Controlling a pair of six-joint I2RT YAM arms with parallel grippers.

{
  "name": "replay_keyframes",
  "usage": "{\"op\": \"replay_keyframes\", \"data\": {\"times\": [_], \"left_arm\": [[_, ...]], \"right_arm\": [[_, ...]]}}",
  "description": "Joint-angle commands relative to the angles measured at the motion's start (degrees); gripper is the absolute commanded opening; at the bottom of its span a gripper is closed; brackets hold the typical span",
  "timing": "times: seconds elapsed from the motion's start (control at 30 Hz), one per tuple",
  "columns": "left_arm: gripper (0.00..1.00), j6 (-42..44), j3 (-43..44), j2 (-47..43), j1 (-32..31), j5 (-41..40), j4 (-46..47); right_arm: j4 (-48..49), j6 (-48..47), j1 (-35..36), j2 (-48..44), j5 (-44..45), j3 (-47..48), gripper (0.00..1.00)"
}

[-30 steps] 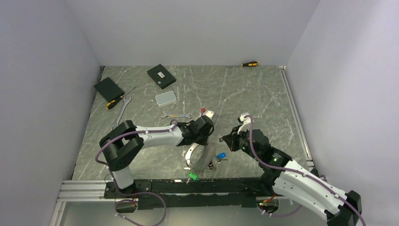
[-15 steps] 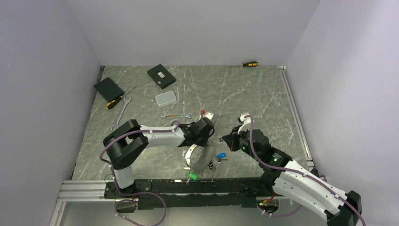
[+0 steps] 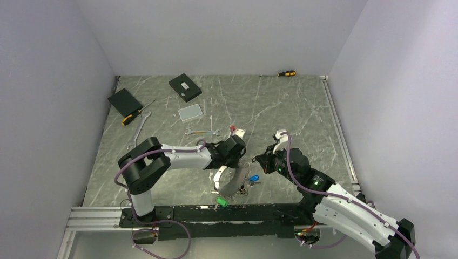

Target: Put the keys on the keyring

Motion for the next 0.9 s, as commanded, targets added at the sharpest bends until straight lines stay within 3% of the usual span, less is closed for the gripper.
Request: {"op": "replay_keyframes", "data": {"times": [0.0,0.17,0.43,0.73,0.87], "left_arm": [[0.00,1.86,-1.83,-1.03,-0.56,-0.29,3.23],[0.00,9.62,-3.37,-5.62,-0.56,3.06,4.04],[0.00,23.97,-1.38,-11.90,-0.07,17.25,-1.92],[0.00,29.56,4.03,-17.06,0.65,23.16,-10.36],[0.00,29.79,3.73,-18.47,0.75,24.93,-9.64]], "right_arm": [[0.60,0.21,0.10,-0.45,0.75,0.09,0.00],[-0.23,0.54,0.15,-1.20,0.64,0.48,0.00],[-3.10,0.72,0.10,-2.42,0.28,2.92,0.00],[-2.35,0.96,0.10,-3.65,-4.60,4.50,0.00],[-1.38,0.58,0.11,-3.91,-9.33,4.50,0.00]]}}
